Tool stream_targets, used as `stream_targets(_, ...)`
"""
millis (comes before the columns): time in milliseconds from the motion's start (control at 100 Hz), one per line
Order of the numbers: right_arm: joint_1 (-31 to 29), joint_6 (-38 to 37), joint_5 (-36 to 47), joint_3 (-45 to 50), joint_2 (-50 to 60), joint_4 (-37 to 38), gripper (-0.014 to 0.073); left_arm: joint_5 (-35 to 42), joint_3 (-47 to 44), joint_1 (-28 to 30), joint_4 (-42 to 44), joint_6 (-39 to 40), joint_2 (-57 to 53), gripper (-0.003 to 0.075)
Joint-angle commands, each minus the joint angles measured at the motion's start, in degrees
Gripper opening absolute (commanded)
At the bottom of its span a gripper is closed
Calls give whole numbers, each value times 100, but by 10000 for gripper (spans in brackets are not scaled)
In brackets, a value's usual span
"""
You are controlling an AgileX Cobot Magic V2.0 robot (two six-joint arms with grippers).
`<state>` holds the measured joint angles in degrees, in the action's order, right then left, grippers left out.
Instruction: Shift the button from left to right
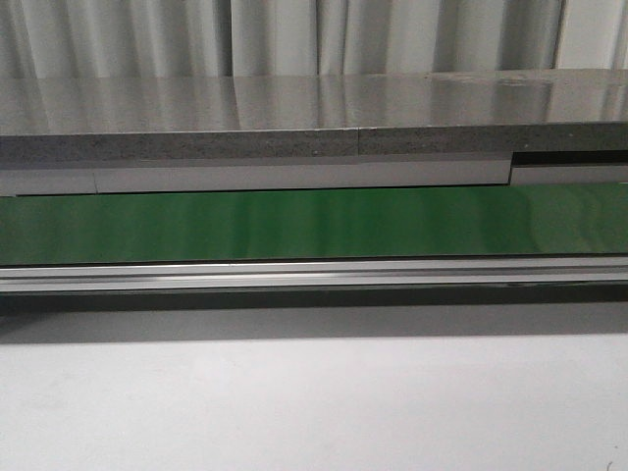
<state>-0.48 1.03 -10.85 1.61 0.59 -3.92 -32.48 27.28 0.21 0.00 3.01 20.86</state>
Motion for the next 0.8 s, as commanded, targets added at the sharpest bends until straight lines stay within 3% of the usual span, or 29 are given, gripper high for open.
stream_targets(0, 2, 6, 443, -89, 109, -6, -67, -365, 659, -46, 46, 47, 637, -20)
stream_targets(120, 2, 6, 443, -89, 109, -6, -67, -756, 1030, -46, -45, 47, 1236, -20)
stream_targets(320, 2, 6, 443, -89, 109, -6, -67, -671, 1085, -46, -126, 47, 1797, -20)
stream_targets(700, 2, 6, 443, -89, 109, -6, -67, -642, 1085, -46, -114, 47, 1921, -20)
stream_targets(790, 2, 6, 443, -89, 109, -6, -67, -642, 1085, -46, -114, 47, 1921, 12)
